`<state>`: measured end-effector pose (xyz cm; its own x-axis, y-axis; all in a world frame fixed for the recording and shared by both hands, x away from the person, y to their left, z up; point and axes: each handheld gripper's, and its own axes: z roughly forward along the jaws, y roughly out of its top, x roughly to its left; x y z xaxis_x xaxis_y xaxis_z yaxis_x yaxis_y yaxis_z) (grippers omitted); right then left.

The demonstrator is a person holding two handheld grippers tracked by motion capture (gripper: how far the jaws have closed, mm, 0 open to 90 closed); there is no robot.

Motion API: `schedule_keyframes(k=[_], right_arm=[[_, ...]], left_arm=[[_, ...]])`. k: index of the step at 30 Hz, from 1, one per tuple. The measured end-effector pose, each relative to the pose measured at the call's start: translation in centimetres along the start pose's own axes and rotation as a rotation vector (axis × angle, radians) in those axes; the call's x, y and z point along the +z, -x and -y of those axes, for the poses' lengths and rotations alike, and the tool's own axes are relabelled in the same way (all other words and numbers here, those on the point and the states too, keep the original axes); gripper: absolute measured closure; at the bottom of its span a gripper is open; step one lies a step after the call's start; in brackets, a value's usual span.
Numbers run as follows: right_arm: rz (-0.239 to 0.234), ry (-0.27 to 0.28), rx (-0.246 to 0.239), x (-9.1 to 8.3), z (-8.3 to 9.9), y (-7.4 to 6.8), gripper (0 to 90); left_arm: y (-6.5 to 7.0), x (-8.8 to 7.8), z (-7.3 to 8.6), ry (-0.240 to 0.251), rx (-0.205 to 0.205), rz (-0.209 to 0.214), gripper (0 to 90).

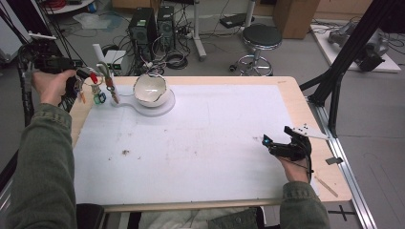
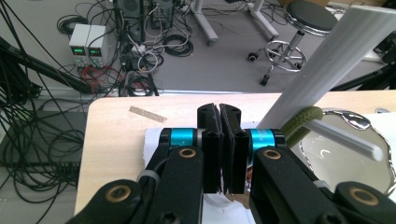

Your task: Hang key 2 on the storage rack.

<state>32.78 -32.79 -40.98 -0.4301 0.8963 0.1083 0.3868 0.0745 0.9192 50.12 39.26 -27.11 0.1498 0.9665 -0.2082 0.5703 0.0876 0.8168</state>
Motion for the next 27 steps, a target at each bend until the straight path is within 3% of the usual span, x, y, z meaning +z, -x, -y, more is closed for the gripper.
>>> schedule_keyframes(k=[6,13,18,24,26,27], right_arm=[[-0.004,-0.011,-0.004,0.0,0.2,0.1,0.6],[-0.005,-0.021,0.0,-0.2,0.4,0.1,0.6],[0.001,-0.017,0.007,-0.6,0.5,0.3,0.6],[0.0,-0.02,0.004,-0.7,0.6,0.4,0.6],[0.0,-0.015,0.008,-0.8,0.6,0.3,0.6],[0.001,-0.014,0.01,-0.9,0.6,0.4,0.6]], left_arm=[[0.1,0.6,-0.1,0.008,-0.015,0.005,87.4],[1.2,1.7,-1.2,-0.011,0.021,0.002,87.4],[1.4,2.3,-1.4,-0.019,0.015,-0.001,87.4],[1.1,3.0,-1.1,-0.063,0.004,-0.009,87.0],[1.1,3.0,-1.0,-0.054,0.006,-0.007,86.1],[1.2,2.8,-1.1,-0.043,-0.007,0.0,77.8]])
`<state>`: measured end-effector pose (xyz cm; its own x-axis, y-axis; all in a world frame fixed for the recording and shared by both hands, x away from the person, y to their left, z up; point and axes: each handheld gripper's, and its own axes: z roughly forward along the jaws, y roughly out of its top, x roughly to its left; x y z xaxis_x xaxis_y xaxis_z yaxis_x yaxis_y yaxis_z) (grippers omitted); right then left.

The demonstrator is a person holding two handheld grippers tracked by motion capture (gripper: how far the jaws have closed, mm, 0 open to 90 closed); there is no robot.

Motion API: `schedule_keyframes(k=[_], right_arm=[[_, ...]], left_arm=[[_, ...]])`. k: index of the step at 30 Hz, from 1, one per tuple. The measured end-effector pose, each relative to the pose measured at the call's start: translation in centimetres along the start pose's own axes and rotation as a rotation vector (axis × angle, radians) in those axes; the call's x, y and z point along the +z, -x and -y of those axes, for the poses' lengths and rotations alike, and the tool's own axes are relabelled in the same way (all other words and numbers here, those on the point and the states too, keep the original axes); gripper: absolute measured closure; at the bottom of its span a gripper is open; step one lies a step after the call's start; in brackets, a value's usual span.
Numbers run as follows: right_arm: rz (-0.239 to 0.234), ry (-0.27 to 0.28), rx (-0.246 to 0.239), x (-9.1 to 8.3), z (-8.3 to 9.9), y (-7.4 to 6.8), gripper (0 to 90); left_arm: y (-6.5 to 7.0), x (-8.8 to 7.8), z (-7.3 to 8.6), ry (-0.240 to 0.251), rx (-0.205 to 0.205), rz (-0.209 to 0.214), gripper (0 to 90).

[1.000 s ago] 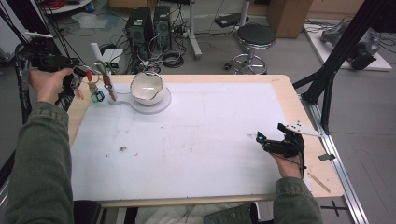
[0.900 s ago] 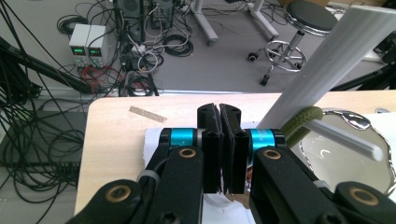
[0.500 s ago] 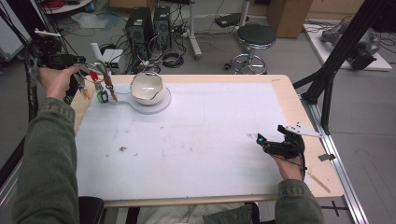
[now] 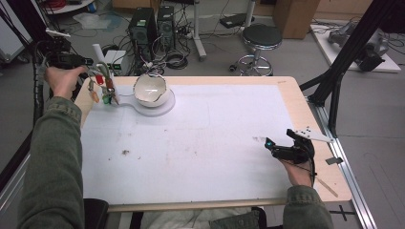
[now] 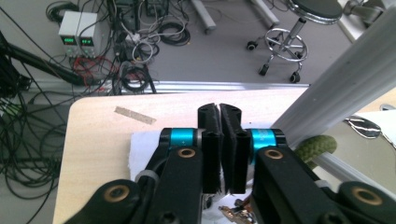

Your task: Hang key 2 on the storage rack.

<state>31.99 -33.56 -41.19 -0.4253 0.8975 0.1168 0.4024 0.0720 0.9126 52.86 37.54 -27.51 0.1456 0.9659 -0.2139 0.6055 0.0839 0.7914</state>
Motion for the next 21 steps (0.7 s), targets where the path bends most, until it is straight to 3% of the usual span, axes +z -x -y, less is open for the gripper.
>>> schedule_keyframes(k=[2,4,7,8,13,18,21], right_arm=[[0.002,0.008,0.0,0.0,0.0,0.0,0.6],[0.002,0.007,0.0,0.0,-0.1,0.0,0.6],[-0.004,0.003,-0.004,0.1,-0.1,-0.1,0.6],[-0.005,0.005,-0.005,0.1,-0.1,-0.1,0.7],[-0.005,0.011,-0.002,0.1,-0.2,0.0,0.6],[-0.009,0.01,-0.005,0.2,-0.3,-0.1,0.6],[-0.008,0.012,-0.009,0.2,-0.3,-0.1,0.6]], left_arm=[[0.0,-0.2,-0.1,0.004,-0.026,0.026,61.9],[-0.1,-0.4,-0.1,-0.003,-0.044,0.048,51.9],[-0.4,-0.8,0.2,0.023,-0.085,0.093,47.8],[-0.4,-0.9,0.4,0.034,-0.089,0.088,47.2],[0.0,-1.3,0.9,0.049,-0.091,0.05,25.9],[0.3,-1.6,1.6,0.06,-0.123,-0.008,6.2],[0.2,-2.0,2.0,0.073,-0.135,-0.025,1.6]])
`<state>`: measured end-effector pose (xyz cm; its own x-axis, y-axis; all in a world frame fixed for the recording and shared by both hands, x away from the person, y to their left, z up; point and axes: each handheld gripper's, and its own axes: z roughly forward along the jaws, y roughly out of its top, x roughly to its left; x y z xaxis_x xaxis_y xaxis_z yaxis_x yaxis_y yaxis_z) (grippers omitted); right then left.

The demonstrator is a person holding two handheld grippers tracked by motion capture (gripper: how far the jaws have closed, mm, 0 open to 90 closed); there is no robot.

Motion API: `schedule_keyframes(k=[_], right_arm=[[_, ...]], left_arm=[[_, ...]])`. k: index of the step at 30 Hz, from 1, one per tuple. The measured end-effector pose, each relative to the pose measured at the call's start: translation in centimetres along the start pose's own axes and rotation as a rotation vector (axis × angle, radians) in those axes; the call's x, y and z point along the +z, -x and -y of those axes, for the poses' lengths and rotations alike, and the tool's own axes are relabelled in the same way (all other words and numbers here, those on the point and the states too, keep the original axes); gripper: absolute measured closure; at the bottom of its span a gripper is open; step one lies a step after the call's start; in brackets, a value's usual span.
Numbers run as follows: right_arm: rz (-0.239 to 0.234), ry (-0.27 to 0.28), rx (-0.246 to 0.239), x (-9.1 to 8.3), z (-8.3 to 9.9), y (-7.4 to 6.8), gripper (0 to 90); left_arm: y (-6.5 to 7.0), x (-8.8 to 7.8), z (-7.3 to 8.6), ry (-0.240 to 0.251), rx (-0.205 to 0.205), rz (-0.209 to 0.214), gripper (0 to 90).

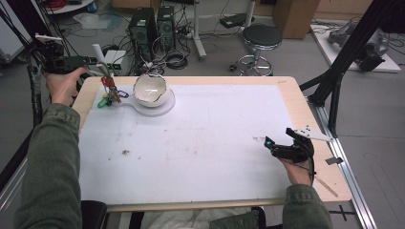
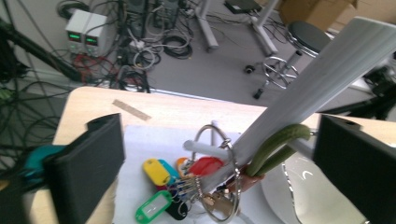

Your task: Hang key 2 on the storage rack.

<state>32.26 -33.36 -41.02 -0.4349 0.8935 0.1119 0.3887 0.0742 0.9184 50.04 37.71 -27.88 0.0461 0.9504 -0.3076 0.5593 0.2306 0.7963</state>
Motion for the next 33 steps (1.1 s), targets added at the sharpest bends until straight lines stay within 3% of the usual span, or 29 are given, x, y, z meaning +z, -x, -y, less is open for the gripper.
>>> schedule_keyframes(k=[2,5,10,27,33], right_arm=[[0.0,0.002,0.004,0.0,0.0,0.0,0.6],[0.004,0.006,0.002,0.0,-0.1,-0.1,0.6],[0.012,0.014,0.007,0.0,-0.2,-0.2,0.6],[0.002,0.018,-0.001,-0.2,-0.2,-0.3,0.6],[-0.002,0.023,-0.001,-0.1,-0.4,-0.3,0.6]], left_arm=[[-0.1,-0.3,0.2,0.009,0.0,-0.003,1.6],[0.1,-0.4,0.4,-0.02,0.03,-0.022,1.6],[0.4,-1.1,1.1,0.014,0.035,-0.026,1.6],[1.1,-3.2,3.1,0.06,0.047,-0.032,1.6],[2.0,-3.8,3.8,0.084,0.087,-0.06,1.6]])
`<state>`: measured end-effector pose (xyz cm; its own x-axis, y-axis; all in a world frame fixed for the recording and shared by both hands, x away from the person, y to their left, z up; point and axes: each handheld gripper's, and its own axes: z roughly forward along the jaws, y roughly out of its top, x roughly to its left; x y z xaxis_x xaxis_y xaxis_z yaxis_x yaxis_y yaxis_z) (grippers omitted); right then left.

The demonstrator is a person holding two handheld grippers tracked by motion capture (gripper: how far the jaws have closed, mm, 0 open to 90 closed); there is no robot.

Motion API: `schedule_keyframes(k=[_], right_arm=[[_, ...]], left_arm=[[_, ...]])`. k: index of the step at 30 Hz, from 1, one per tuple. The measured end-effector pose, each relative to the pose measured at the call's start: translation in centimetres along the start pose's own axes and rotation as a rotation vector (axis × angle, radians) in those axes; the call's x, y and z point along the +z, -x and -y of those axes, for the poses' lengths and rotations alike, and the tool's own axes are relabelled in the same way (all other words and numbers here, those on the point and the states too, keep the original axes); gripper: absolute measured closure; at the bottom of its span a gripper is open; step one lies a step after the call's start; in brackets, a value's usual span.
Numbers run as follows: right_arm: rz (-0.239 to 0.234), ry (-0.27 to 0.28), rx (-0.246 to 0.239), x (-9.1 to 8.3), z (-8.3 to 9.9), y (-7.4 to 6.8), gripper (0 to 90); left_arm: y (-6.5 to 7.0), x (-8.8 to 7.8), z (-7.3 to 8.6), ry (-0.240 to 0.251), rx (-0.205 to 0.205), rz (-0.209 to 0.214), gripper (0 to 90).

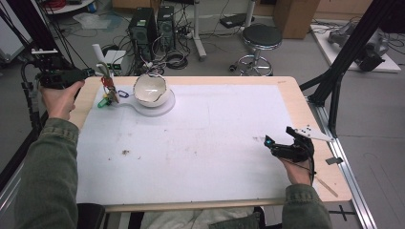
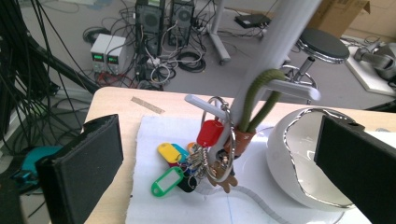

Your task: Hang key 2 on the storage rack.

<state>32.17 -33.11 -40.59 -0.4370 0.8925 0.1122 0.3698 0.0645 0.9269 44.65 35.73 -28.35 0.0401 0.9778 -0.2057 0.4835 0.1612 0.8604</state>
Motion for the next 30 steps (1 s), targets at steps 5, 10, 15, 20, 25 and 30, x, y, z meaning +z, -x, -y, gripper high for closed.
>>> schedule_keyframes(k=[5,10,15,20,25,30], right_arm=[[-0.015,-0.001,-0.006,0.5,-0.2,-0.3,0.6],[-0.023,-0.001,-0.016,0.7,-0.2,-0.3,0.6],[-0.025,0.003,-0.013,0.8,-0.2,-0.3,0.6],[-0.033,0.0,-0.018,1.0,-0.2,-0.4,0.6],[-0.033,0.003,-0.009,0.8,-0.2,-0.4,0.6],[-0.03,0.011,-0.005,0.7,-0.2,-0.3,0.6]], left_arm=[[0.7,-0.4,0.7,0.007,0.009,-0.007,1.6],[1.3,-1.3,1.2,0.025,0.001,0.025,1.6],[2.6,-2.1,1.7,0.036,0.023,0.058,1.6],[3.7,-2.5,2.1,0.043,0.047,0.076,1.6],[4.4,-2.3,2.9,0.032,0.054,0.084,1.6],[4.3,-2.1,4.1,0.012,0.051,0.082,1.6]])
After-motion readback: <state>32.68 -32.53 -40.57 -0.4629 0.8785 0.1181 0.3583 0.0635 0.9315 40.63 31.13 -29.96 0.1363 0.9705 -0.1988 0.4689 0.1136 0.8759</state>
